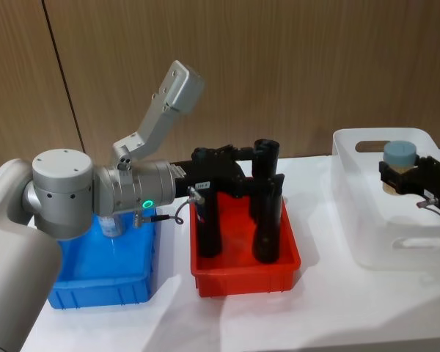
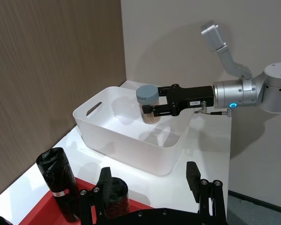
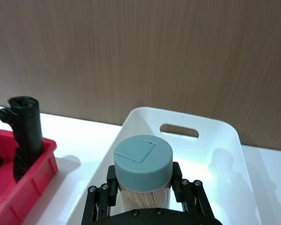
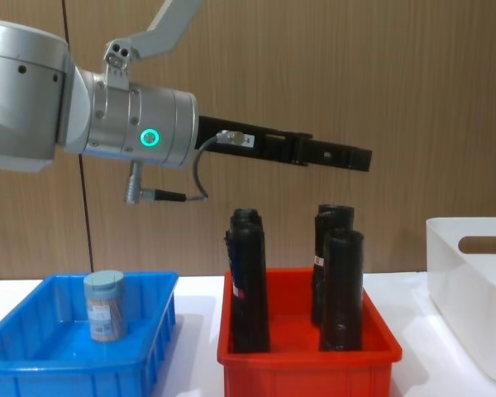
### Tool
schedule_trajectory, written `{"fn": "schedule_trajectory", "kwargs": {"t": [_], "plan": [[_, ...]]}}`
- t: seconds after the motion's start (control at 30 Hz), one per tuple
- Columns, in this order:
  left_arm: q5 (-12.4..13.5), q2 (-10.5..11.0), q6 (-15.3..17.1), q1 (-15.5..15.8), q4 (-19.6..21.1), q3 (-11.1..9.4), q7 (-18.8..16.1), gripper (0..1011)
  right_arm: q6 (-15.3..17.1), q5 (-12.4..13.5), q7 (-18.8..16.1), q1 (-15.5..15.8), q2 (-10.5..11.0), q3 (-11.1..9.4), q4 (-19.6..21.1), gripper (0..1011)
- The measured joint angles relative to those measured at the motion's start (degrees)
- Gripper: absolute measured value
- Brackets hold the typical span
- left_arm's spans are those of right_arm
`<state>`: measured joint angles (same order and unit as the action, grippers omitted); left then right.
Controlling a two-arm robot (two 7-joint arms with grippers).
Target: Pick the cotton swabs from the blue box and place them into the white box.
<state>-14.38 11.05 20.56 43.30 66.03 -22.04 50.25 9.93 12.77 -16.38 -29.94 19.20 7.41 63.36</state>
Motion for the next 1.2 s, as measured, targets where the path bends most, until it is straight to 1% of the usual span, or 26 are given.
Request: {"fn": "schedule_trajectory", "kwargs": {"t": [0.13, 0.17, 0.23, 0.3, 0.33, 0.37, 0.4, 0.5, 0.67, 1.2], "plan": [[0.0, 0.0, 0.0, 0.0, 0.0, 0.0, 0.0, 1004, 0.4, 0.0, -0.7, -1.6, -0.2, 0.0, -3.3, 670], [0.0, 0.0, 0.0, 0.0, 0.0, 0.0, 0.0, 1004, 0.4, 0.0, -0.7, -1.6, -0.2, 0.0, -3.3, 670], [0.0, 0.0, 0.0, 0.0, 0.0, 0.0, 0.0, 1004, 0.6, 0.0, -1.1, -2.3, -0.3, -0.1, -4.9, 671], [0.0, 0.0, 0.0, 0.0, 0.0, 0.0, 0.0, 1004, 0.7, 0.0, -1.4, -2.9, -0.3, -0.1, -6.1, 717], [0.0, 0.0, 0.0, 0.0, 0.0, 0.0, 0.0, 1004, 0.8, 0.0, -1.6, -3.1, -0.4, -0.1, -6.7, 768], [0.0, 0.0, 0.0, 0.0, 0.0, 0.0, 0.0, 1004, 0.9, 0.0, -1.7, -3.3, -0.4, -0.1, -7.1, 768], [0.0, 0.0, 0.0, 0.0, 0.0, 0.0, 0.0, 1004, 0.9, 0.0, -1.7, -3.3, -0.4, -0.1, -7.1, 783], [0.0, 0.0, 0.0, 0.0, 0.0, 0.0, 0.0, 1004, 1.0, 0.1, -2.1, -3.9, -0.5, -0.2, -8.4, 885], [0.0, 0.0, 0.0, 0.0, 0.0, 0.0, 0.0, 1004, 1.1, 0.4, -2.4, -4.3, -0.5, -0.2, -9.3, 1002], [0.0, 0.0, 0.0, 0.0, 0.0, 0.0, 0.0, 1004, 0.4, 0.9, -2.6, -3.9, -0.2, -0.6, -8.8, 1002]]}}
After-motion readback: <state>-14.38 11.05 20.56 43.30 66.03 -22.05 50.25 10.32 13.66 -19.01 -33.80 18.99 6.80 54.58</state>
